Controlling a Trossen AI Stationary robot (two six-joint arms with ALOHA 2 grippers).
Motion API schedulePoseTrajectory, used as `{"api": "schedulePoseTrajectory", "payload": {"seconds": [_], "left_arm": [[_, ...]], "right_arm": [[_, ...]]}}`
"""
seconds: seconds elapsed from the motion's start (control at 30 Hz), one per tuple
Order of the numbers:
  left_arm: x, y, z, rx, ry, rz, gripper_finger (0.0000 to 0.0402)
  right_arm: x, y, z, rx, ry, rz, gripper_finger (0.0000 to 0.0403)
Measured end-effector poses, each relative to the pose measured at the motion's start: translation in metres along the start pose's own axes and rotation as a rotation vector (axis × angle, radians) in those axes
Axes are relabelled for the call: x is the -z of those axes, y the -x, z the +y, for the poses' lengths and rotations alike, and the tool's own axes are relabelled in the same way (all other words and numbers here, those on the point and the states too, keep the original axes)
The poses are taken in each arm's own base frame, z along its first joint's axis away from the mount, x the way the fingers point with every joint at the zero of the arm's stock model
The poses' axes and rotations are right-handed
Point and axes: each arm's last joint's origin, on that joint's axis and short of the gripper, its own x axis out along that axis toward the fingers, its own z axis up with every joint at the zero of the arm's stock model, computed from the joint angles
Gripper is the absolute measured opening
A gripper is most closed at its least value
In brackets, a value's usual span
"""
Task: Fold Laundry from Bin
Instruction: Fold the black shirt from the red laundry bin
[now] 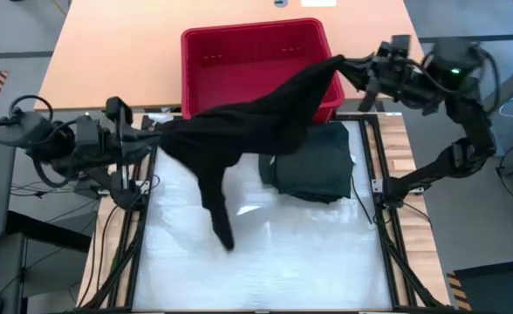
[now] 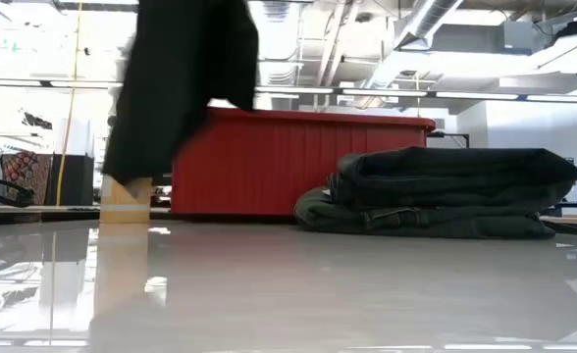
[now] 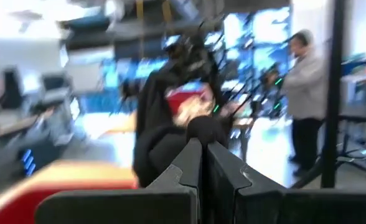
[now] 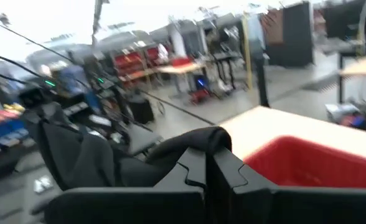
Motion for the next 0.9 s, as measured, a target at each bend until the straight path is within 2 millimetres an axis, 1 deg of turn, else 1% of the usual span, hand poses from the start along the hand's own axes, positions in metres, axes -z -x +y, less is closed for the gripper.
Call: {"api": "schedulePoseTrajectory", "payload": {"seconds": [0.13, 0.2, 0.33, 0.4, 0.43, 0.5, 0.57, 0.67, 0.73, 0.8, 0.9], "left_arm": [[-0.012, -0.004, -0.004, 0.073, -0.023, -0.133, 0.0000], [-0.014, -0.006, -0.006, 0.075, -0.038, -0.157, 0.0000], [-0.011, -0.009, -0.011, 0.076, -0.066, -0.135, 0.0000], [-0.005, -0.010, -0.013, 0.093, -0.056, -0.087, 0.0000], [-0.002, -0.009, -0.014, 0.106, -0.042, -0.054, 0.0000], [0.012, -0.009, -0.018, 0.148, -0.001, 0.063, 0.0000], [0.034, -0.009, -0.025, 0.187, 0.051, 0.228, 0.0000], [0.079, -0.014, -0.048, 0.227, 0.130, 0.477, 0.0000], [0.112, -0.019, -0.069, 0.266, 0.170, 0.602, 0.0000], [0.143, -0.023, -0.091, 0.333, 0.220, 0.686, 0.0000], [0.173, -0.031, -0.120, 0.467, 0.345, 0.664, 0.0000]], "right_arm": [[-0.009, 0.011, 0.004, -0.044, -0.019, -0.065, 0.0021], [-0.011, 0.016, 0.006, -0.081, -0.018, -0.081, 0.0021], [-0.013, 0.023, 0.012, -0.142, -0.031, -0.096, 0.0021], [-0.010, 0.023, 0.015, -0.156, -0.028, -0.062, 0.0020], [-0.005, 0.024, 0.015, -0.158, -0.023, -0.016, 0.0020], [0.010, 0.025, 0.016, -0.139, -0.004, 0.129, 0.0020], [0.034, 0.023, 0.017, -0.087, 0.016, 0.330, 0.0020], [0.076, 0.022, 0.021, -0.016, 0.020, 0.622, 0.0020], [0.105, 0.022, 0.026, 0.017, 0.011, 0.805, 0.0020], [0.134, 0.026, 0.034, 0.031, 0.002, 0.981, 0.0020], [0.169, 0.035, 0.047, 0.021, -0.048, 1.162, 0.0020]]}}
